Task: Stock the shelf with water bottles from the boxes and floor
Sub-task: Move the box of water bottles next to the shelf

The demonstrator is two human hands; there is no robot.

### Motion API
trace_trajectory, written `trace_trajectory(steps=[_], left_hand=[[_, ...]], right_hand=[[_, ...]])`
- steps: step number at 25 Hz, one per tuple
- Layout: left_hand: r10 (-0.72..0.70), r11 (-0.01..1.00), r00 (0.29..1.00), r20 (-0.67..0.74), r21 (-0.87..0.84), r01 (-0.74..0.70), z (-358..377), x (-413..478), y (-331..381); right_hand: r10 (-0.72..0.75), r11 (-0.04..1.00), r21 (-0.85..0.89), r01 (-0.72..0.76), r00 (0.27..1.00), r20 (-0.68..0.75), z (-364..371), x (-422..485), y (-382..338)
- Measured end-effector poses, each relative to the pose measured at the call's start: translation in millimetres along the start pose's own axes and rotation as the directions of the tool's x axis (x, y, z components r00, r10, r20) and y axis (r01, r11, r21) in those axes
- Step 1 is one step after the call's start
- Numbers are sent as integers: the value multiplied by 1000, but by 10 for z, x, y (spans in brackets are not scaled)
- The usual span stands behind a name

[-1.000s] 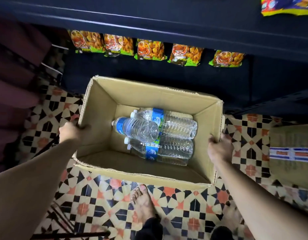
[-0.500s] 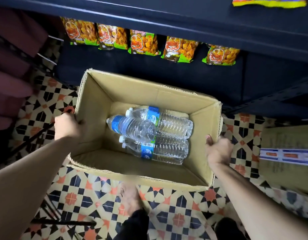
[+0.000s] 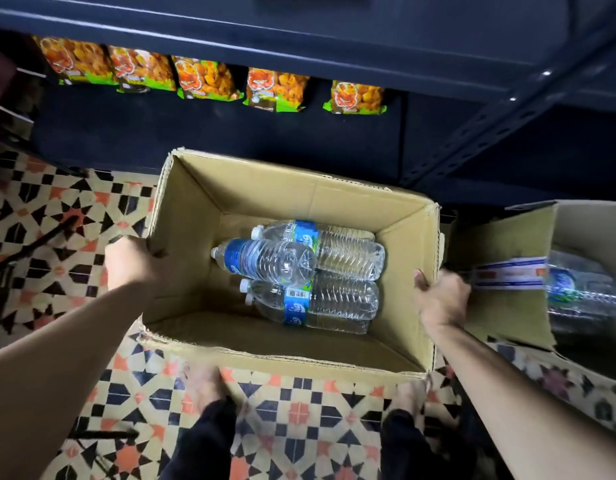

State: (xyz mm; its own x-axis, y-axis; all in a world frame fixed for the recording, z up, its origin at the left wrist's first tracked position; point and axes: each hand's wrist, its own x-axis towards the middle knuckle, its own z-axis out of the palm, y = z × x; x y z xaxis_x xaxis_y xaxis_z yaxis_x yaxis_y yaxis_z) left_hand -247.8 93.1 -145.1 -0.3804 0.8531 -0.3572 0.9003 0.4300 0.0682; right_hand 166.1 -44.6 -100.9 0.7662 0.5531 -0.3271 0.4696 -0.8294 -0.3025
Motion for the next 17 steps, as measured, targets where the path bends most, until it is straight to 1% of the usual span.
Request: trace_trajectory(steps=[5,8,11,12,14,15,16,17], left_hand=[[-17,990,999,45,-137,23,185,-644,640],[13,989,999,41,-150,-7,299,-951,1025],[53,986,995,88,-162,-38,455,-1213,1246],[51,979,997,64,-203,-37,514,-1212,1332],[58,977,998,9,-204,-55,503,-1189,1592],[72,975,997,-21,-210,-75,632,-1179,1555],[61,980,998,-28,-186,-65,862,-1150,1399],[78,989,997,27,-132,-74,1164,-1216,1125]], right_hand=[[10,1000,-1,-10,1000,-24,-281,372,662],[39,999,-16,-39,999,6,-472,602,981],[65,998,26,-65,998,6,-572,833,1198],[70,997,27,-70,998,6,-592,917,1241],[80,997,18,-80,997,10,-613,1053,1292],[77,997,13,-77,997,11,-610,1117,1304],[67,998,-1,-67,998,14,-615,1175,1300],[52,999,-17,-52,999,15,-611,1239,1304]])
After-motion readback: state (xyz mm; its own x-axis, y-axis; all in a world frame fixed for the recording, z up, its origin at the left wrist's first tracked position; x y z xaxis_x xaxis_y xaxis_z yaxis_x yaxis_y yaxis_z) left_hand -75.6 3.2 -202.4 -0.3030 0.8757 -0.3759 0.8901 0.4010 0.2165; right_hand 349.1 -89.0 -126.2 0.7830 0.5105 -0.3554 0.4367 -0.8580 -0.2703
